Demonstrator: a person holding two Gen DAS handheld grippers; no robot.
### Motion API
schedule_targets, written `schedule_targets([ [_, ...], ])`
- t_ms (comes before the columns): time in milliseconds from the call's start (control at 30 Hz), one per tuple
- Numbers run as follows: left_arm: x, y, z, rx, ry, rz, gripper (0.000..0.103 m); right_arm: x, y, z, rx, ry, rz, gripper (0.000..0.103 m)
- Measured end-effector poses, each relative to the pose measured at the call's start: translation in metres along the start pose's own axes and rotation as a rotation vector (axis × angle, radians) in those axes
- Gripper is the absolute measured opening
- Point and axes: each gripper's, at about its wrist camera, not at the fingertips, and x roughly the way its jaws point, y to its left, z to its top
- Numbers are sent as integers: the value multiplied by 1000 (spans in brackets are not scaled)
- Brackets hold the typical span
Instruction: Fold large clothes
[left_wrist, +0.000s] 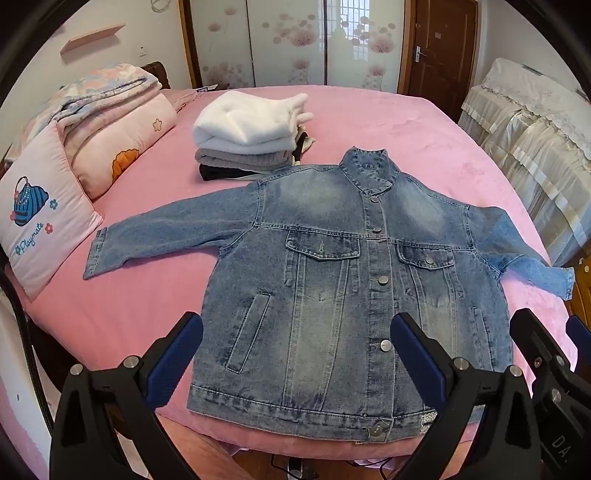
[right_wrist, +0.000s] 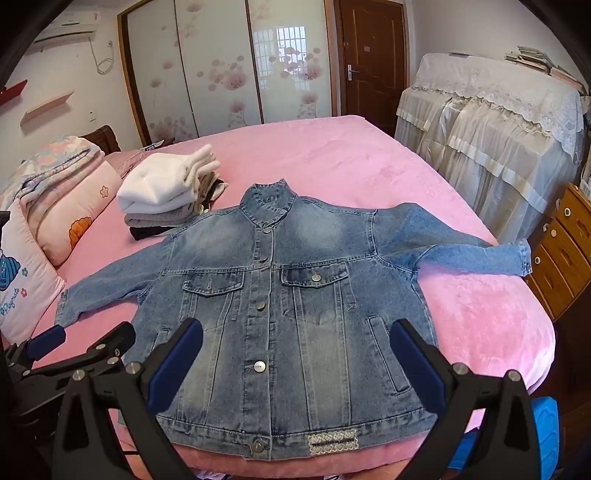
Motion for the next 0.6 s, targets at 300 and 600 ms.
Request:
schedule_targets([
  [300,-6,-1,1,5,2,3,100,-16,-3,3,3,-2,-1,102],
  [600,-7,-4,3,14,-1,8,100,-11,-7,4,7,-3,-2,102],
])
